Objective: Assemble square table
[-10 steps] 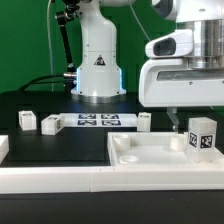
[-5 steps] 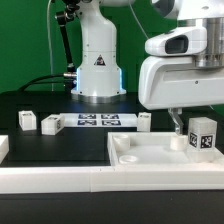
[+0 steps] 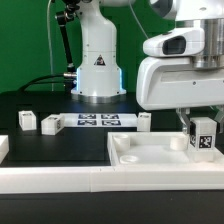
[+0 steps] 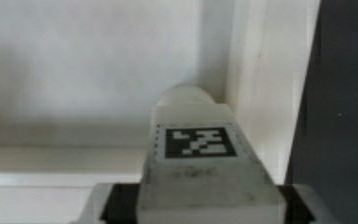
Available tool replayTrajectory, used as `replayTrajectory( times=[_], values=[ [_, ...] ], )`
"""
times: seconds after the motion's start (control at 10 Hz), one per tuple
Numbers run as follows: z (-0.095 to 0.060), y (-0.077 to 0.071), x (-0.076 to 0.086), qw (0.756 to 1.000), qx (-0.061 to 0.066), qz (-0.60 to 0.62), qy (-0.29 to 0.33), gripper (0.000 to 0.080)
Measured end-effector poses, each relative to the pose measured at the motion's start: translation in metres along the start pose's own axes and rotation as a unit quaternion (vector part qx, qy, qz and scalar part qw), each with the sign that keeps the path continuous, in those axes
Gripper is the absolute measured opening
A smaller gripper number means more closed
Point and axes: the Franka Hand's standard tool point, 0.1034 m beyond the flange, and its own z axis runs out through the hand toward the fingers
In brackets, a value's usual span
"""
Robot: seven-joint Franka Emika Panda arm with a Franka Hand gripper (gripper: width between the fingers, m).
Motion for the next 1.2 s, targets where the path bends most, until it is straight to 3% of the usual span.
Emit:
replayTrajectory(
  times=[0.2, 0.6, 1.2],
  values=[
    [0.000, 0.000, 0.000, 0.998, 0.002, 0.069, 0.001, 0.0288],
    [0.000, 0.004, -0.001, 0.963, 0.003, 0.269, 0.001, 0.0290],
    [-0.001, 0.023, -0.004, 0.912, -0.023, 0.410, 0.008, 0.0310]
  ],
)
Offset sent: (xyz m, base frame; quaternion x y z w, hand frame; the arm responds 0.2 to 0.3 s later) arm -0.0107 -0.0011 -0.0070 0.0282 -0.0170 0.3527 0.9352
